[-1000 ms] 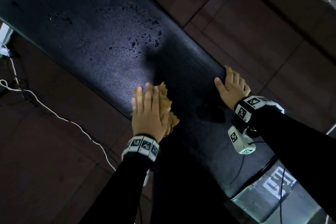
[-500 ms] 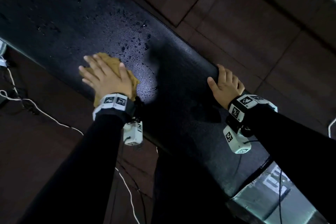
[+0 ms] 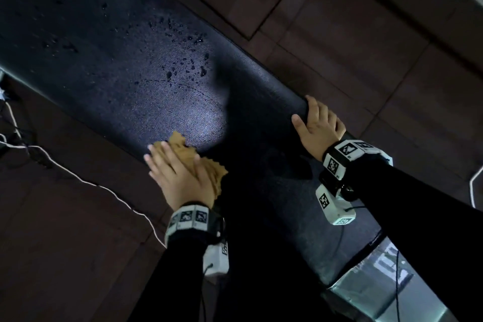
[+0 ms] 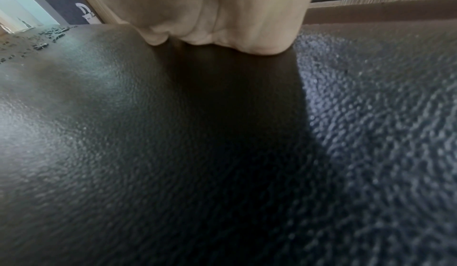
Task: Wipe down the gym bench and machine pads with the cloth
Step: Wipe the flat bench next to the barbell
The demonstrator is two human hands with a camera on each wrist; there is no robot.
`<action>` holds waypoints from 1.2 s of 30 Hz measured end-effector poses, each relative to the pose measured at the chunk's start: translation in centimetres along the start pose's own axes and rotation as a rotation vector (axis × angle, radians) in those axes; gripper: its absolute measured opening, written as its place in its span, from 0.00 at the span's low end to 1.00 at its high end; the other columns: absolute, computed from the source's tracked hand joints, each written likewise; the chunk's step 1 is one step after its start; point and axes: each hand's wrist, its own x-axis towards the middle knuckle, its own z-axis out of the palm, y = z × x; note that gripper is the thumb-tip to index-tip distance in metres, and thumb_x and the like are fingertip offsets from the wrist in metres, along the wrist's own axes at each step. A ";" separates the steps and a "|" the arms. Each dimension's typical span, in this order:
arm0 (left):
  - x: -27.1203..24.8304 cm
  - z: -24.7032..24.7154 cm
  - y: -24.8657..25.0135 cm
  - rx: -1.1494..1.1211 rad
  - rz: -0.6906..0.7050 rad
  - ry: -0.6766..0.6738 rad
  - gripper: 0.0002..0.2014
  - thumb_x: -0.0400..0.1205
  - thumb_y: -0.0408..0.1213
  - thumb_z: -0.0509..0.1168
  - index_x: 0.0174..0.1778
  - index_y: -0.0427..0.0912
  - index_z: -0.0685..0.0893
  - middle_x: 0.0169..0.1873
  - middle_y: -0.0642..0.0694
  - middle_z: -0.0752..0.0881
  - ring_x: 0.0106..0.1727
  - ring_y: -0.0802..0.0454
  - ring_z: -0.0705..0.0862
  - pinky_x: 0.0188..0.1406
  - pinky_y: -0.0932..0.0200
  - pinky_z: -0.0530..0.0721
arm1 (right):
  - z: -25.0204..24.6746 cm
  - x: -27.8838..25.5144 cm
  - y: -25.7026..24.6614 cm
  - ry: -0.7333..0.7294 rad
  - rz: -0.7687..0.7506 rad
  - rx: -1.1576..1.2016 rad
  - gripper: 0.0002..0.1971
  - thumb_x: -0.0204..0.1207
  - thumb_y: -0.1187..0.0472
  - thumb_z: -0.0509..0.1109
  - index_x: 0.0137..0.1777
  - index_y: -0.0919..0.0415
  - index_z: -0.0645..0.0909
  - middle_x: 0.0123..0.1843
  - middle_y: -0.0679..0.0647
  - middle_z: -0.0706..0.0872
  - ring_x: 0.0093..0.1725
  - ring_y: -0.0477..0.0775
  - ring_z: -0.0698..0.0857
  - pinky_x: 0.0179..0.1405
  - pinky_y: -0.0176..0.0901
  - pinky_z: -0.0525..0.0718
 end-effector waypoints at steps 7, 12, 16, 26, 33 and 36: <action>7.7 -0.6 2.9 0.053 -0.159 0.081 0.38 0.82 0.58 0.46 0.83 0.38 0.53 0.83 0.35 0.50 0.82 0.30 0.44 0.77 0.29 0.44 | -0.1 0.0 -0.1 0.008 0.004 -0.001 0.30 0.83 0.41 0.51 0.82 0.49 0.50 0.80 0.50 0.60 0.79 0.57 0.59 0.78 0.61 0.52; 7.1 1.4 8.7 0.112 0.062 -0.049 0.37 0.83 0.60 0.47 0.84 0.44 0.47 0.84 0.38 0.44 0.81 0.28 0.39 0.77 0.29 0.39 | 0.0 -0.1 -0.1 0.015 0.000 0.004 0.30 0.83 0.42 0.51 0.82 0.49 0.51 0.80 0.49 0.60 0.79 0.56 0.58 0.78 0.61 0.51; 5.6 2.1 10.9 0.025 0.146 -0.090 0.38 0.83 0.60 0.51 0.84 0.45 0.47 0.83 0.38 0.42 0.82 0.33 0.37 0.78 0.32 0.36 | 0.1 -0.1 -0.1 0.029 0.005 0.001 0.30 0.83 0.41 0.51 0.82 0.48 0.52 0.80 0.50 0.61 0.79 0.57 0.59 0.78 0.61 0.51; 12.6 -3.0 0.7 0.103 0.052 -0.008 0.28 0.86 0.55 0.46 0.83 0.61 0.48 0.84 0.42 0.42 0.84 0.42 0.41 0.78 0.30 0.42 | 0.6 -0.8 -1.4 0.129 0.005 0.072 0.30 0.82 0.45 0.54 0.82 0.45 0.50 0.85 0.46 0.48 0.82 0.56 0.51 0.80 0.61 0.45; 18.0 -4.9 -4.0 0.160 0.008 0.002 0.30 0.84 0.60 0.42 0.82 0.63 0.42 0.84 0.43 0.40 0.84 0.46 0.39 0.76 0.28 0.39 | 3.2 -3.1 -9.6 0.040 -0.509 -0.034 0.41 0.78 0.32 0.49 0.83 0.56 0.45 0.83 0.46 0.37 0.82 0.48 0.38 0.80 0.47 0.34; 17.5 -4.9 -3.8 0.140 0.018 -0.014 0.30 0.84 0.60 0.42 0.81 0.64 0.40 0.84 0.44 0.39 0.84 0.45 0.38 0.74 0.27 0.38 | 4.2 -2.7 -12.2 0.023 -0.437 0.108 0.40 0.80 0.42 0.58 0.82 0.65 0.48 0.85 0.55 0.45 0.84 0.53 0.44 0.80 0.43 0.41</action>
